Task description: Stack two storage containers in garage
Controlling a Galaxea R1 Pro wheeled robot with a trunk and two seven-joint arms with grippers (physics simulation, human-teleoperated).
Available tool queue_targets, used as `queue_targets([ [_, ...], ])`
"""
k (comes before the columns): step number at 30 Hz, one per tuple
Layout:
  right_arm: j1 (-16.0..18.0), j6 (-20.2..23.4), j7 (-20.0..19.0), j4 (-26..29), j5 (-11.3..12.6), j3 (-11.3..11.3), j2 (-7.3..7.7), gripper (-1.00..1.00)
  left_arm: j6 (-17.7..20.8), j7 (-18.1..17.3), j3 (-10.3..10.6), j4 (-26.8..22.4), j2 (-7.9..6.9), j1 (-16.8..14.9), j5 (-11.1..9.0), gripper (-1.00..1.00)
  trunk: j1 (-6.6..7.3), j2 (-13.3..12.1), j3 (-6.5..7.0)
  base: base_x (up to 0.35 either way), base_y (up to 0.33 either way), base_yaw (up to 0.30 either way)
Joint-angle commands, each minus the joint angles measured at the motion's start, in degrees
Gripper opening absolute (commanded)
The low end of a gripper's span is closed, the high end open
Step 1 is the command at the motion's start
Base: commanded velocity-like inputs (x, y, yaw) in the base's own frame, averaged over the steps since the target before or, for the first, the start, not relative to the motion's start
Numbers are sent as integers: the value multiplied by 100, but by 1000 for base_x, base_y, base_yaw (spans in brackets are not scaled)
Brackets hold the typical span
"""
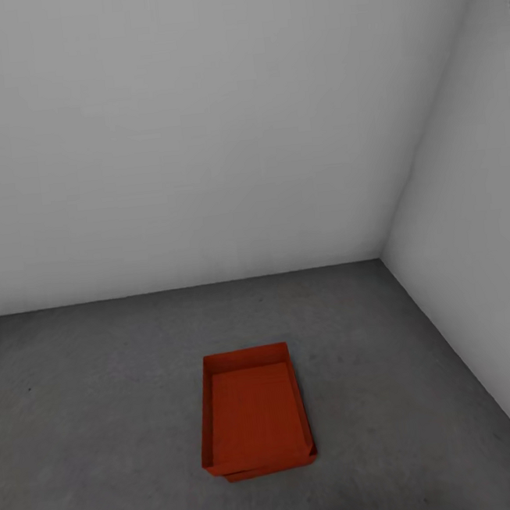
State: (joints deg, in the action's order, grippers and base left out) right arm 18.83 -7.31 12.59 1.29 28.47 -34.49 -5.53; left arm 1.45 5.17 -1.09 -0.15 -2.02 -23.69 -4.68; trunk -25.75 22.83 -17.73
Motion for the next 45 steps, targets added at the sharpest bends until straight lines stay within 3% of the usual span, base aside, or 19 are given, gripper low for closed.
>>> queue_targets([
  [1, -34, -26, -26, -5, 58, -50, -2, 100, 19, 4, -5, -2, 15, 46, -46, 100, -3, 9, 1, 0, 0, -72],
  [13, -107, -27, -113, -6, 105, -42, 51, 100, 8, -12, -5, -2, 78, 542, -42, 100, -3, 9, 108, 0, 0, -80],
  [25, -147, -18, -395, -281, 60, -40, 92, 100, 4, -16, -5, -6, 85, 567, -42, 100, -3, 9, 213, 0, 0, -82],
  [32, -428, -22, -413, -306, 49, -48, 63, 100, -1, -16, -11, -4, 82, 570, -47, 100, -3, 9, 273, 0, 0, -81],
  [45, -545, -12, -407, -313, 157, -40, 32, 100, -2, -8, -14, -3, 66, 593, -65, 100, -3, 9, 339, 0, 0, -48],
])
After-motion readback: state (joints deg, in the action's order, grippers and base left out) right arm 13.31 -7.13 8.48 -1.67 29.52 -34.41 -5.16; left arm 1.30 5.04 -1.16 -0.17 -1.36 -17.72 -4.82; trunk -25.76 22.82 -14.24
